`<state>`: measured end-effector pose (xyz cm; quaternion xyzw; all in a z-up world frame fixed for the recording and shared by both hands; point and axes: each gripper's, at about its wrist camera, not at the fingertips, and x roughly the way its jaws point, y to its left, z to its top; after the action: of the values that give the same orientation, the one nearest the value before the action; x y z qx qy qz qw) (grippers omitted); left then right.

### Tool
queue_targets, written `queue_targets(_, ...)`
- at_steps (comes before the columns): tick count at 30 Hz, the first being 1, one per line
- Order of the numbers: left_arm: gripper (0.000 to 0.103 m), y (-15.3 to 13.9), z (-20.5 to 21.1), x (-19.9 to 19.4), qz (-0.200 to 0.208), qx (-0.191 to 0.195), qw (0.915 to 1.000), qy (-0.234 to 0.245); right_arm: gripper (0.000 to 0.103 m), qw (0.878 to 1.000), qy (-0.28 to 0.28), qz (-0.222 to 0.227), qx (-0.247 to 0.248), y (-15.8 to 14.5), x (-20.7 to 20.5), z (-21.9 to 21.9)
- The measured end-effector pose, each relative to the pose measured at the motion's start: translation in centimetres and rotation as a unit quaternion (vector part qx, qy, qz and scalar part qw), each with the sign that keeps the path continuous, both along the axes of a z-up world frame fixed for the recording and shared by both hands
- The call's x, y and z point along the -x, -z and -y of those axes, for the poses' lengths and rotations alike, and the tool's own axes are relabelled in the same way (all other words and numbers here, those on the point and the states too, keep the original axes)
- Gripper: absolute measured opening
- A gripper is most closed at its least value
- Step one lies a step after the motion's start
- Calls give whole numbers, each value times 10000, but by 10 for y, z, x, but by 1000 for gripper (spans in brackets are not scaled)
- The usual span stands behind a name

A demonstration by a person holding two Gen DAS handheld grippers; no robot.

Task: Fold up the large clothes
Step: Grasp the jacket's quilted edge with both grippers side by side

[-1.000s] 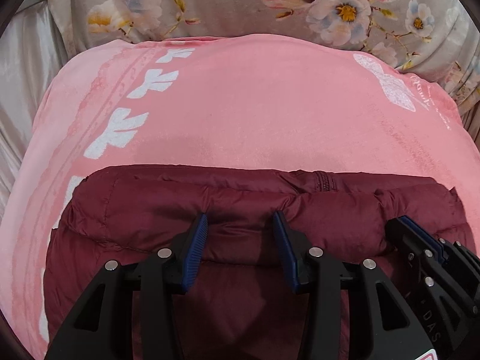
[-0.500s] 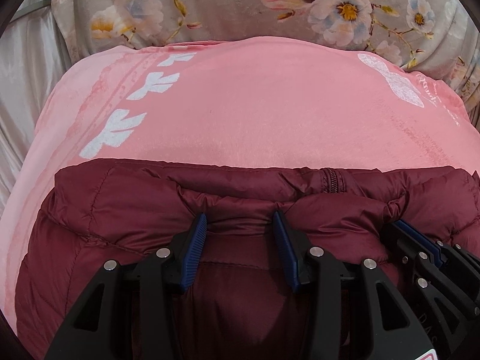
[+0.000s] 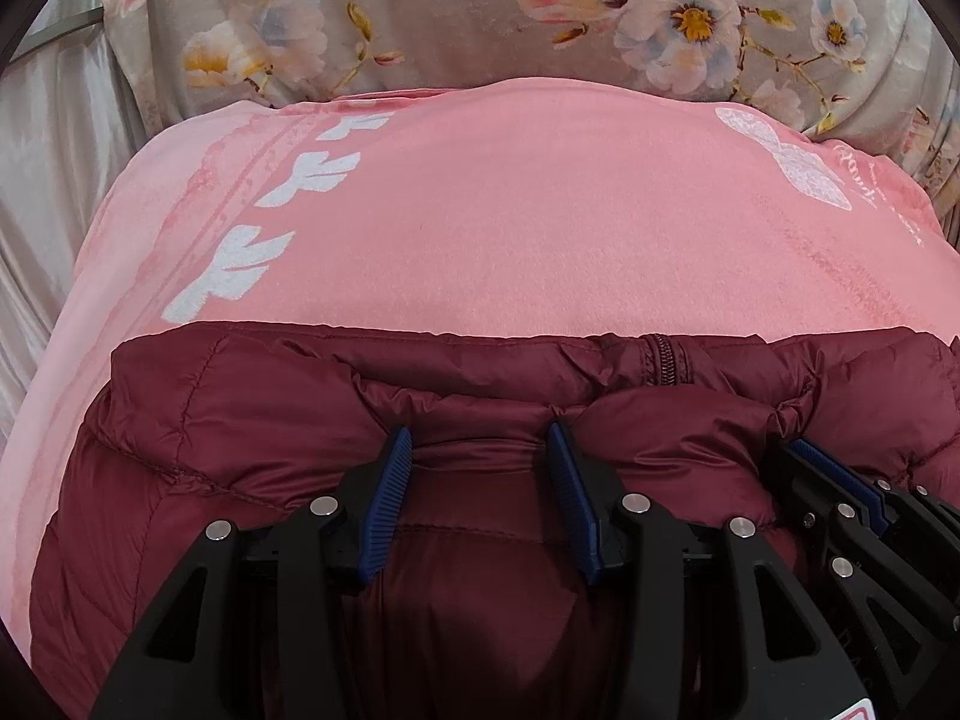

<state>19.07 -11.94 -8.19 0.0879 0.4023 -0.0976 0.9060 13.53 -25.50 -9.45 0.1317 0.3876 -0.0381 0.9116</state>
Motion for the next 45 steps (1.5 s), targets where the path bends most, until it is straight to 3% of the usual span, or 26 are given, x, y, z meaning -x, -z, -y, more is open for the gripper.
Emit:
queue_targets(6,46,-1,2,0,28,-13,10000,-36,8,9999,2,33,-142,1,0,4)
queue_targets(12,49,-8,-10,2,-117,319,9994,-10,8,9988,340,308,-186,-11,18,10)
queue_targets(15,49,-25,-25,24,-131,479,9988,3,12,9984,318,442,-143,-27,44,2)
queue_targets(19,53,-43,-42,66,49,582,9983,-15,12,9986,-113,519,-33,-39,77,-26)
queue_targets(24,54,-28,-52,86,-130,543,9983,-180,17,9990,-209,393,48,-27,92,-47)
queue_targets(29,58,-16,-52,98,57,366,9991,-228,17,9991,-196,349,167,-15,95,-53)
queue_targets(45,60,-3,-44,98,130,177,9993,-287,17,9997,-165,148,139,-4,90,-53)
